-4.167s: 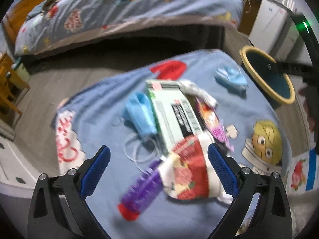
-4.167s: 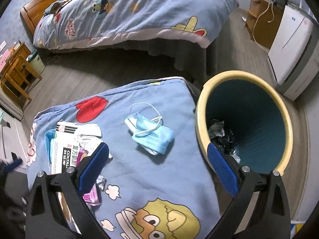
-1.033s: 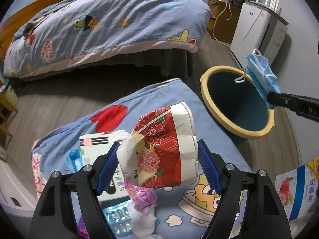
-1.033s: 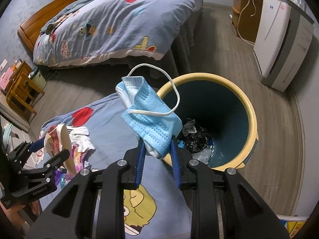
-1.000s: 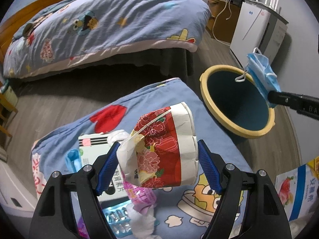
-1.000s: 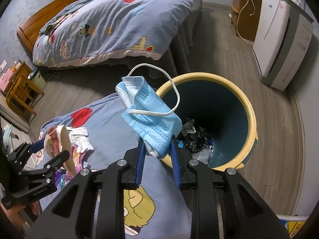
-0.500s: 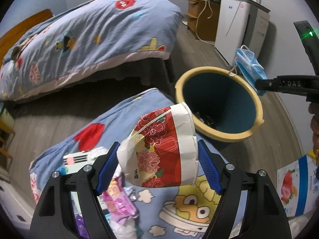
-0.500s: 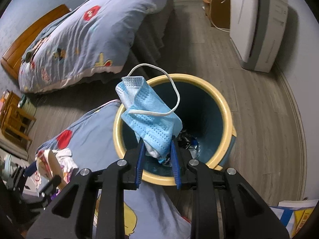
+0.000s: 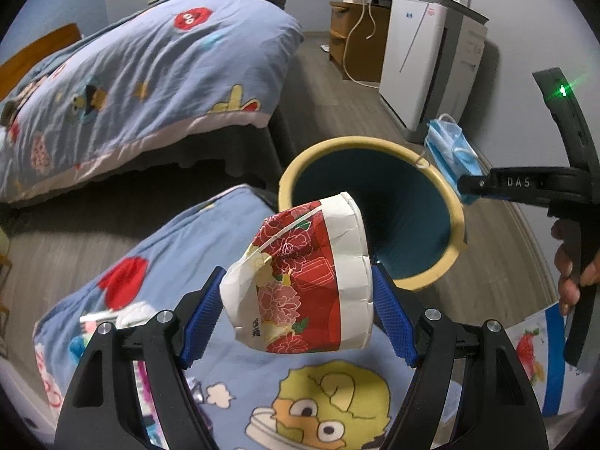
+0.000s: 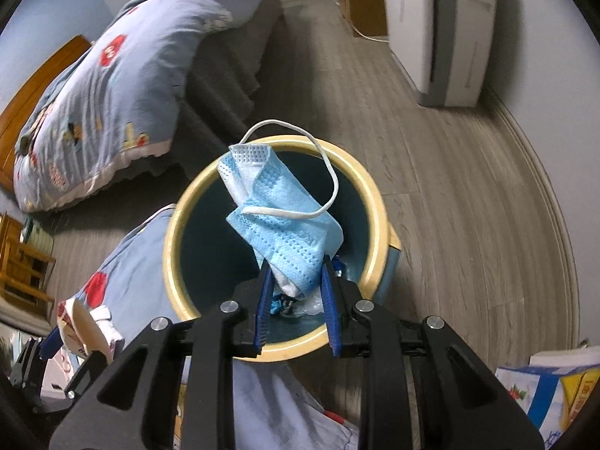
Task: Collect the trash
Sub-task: 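Carry the red floral cup and blue mask over the bin with both grippers, then open both grippers over the bin to drop the cup and mask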
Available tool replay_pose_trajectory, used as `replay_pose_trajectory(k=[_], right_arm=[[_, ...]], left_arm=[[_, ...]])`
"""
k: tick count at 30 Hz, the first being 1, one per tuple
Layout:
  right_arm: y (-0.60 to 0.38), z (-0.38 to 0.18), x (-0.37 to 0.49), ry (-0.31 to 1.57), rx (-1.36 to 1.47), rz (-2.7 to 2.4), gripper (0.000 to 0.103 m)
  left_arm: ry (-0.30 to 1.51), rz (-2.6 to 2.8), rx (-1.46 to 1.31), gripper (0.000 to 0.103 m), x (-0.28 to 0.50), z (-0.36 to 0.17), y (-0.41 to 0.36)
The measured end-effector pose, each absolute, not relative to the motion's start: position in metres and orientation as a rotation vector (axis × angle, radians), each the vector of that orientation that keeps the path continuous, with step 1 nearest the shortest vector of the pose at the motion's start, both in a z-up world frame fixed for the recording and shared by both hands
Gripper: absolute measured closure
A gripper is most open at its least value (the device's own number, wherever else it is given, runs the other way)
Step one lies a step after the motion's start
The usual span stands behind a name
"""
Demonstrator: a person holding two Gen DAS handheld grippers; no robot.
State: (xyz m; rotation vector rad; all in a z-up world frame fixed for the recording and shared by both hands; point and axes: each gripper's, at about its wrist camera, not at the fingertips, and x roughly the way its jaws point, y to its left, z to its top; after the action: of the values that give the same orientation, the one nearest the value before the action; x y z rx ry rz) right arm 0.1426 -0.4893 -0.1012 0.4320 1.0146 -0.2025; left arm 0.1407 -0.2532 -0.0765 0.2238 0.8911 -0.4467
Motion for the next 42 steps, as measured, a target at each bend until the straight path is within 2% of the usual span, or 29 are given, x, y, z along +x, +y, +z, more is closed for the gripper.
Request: replay_pose_trajectory(k=[33,39,42], right_arm=[[-0.499,-0.122,0.155,0.986,0.606,-0.164,0.079],[-0.5,-0.121,0.154,0.968,0.621,-0.155,0.077],[-0.501,-0.121,0.154,0.97,0.62,-0.162,0.072]], left_arm=[[0.872,-0.483,0.281,0.026,0.205,-0.096,-0.325],[0.863,-0.47,0.27,0.025,0.208,-0.096,-0.321],[0.865,-0.462,0.259,0.024,0.209,-0.095,-0.317]])
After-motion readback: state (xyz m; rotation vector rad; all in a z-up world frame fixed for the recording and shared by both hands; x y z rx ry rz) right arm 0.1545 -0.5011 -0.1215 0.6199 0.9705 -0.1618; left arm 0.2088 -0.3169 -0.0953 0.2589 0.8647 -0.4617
